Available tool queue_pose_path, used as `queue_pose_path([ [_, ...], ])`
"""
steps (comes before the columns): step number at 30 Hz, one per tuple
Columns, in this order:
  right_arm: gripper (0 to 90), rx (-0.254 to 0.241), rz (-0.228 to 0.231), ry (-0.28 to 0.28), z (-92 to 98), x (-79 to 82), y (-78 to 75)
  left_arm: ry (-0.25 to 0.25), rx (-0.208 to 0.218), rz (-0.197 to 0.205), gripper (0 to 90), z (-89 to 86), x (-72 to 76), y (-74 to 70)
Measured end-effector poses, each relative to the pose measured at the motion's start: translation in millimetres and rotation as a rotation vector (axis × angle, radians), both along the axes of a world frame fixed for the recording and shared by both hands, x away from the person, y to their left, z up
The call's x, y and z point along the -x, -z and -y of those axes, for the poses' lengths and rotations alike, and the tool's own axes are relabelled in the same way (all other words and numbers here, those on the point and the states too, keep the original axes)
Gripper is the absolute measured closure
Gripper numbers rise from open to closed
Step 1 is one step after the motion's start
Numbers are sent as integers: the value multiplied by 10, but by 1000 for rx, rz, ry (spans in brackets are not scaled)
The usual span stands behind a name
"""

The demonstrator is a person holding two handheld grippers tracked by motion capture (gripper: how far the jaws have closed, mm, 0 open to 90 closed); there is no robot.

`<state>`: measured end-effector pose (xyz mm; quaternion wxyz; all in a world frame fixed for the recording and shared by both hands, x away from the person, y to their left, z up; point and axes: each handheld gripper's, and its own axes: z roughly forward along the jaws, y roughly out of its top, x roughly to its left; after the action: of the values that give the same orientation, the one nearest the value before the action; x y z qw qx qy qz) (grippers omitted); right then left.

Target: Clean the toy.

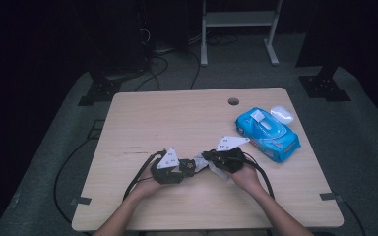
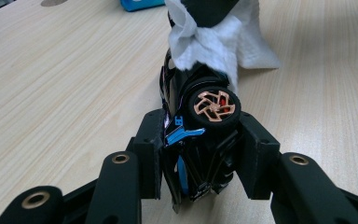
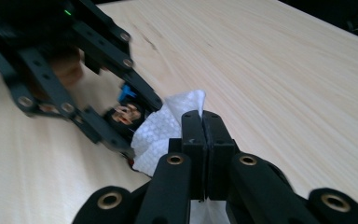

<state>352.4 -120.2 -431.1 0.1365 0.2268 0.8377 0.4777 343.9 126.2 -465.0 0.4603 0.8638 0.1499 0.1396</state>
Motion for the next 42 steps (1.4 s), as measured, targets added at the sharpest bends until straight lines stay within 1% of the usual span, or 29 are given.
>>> queue_pose_path([
  [3,884,-24,-10,-62,-182,45,-1,12,0,4,570,-3,4,-7],
  [5,884,-20,-10,-92,-312,72,8,12,-4,6,571,-6,6,-9],
  [7,884,-2,9,-105,-399,82,18,5,-3,10,574,-18,9,-7],
  [10,885,5,10,-98,-363,56,12,6,-2,6,577,-31,7,-8],
  [12,885,25,13,-68,-285,42,-1,8,-6,7,576,-33,5,-9],
  [15,885,34,17,-24,-151,5,-4,6,-5,6,576,-31,6,-10],
  [17,885,22,5,-16,-122,-16,0,6,-6,5,576,-29,7,-11],
  [18,885,19,5,-18,-139,-15,3,7,-6,5,575,-29,6,-11],
  [21,884,-4,-4,-56,-273,27,19,12,-3,2,573,-38,-1,-9],
  [22,884,-8,3,-71,-325,51,27,14,5,-3,574,-47,-6,-6],
  [24,884,12,38,-80,-393,88,27,14,6,-4,577,-73,-7,-6],
  [25,884,15,40,-82,-388,87,23,13,5,-3,578,-78,-4,-5],
  [27,884,20,35,-67,-326,67,22,11,5,-3,578,-77,1,-6],
  [31,884,48,43,2,-103,6,7,12,4,-1,578,-75,0,-6],
  [33,884,39,38,23,9,-19,8,13,1,3,579,-73,3,-8],
  [34,885,42,41,35,47,-22,5,13,1,3,578,-72,4,-8],
  [35,884,53,53,44,75,-24,2,13,0,3,578,-73,3,-9],
  [37,884,59,60,54,118,-35,6,13,-1,3,578,-73,4,-9],
  [38,885,56,52,60,131,-36,5,13,-1,3,578,-72,5,-9],
  [39,884,53,53,60,136,-42,6,12,1,1,578,-71,6,-9],
  [41,884,43,48,61,114,-38,11,13,2,0,578,-71,5,-8],
  [42,884,27,39,50,81,-34,13,13,2,0,578,-70,5,-8],
])
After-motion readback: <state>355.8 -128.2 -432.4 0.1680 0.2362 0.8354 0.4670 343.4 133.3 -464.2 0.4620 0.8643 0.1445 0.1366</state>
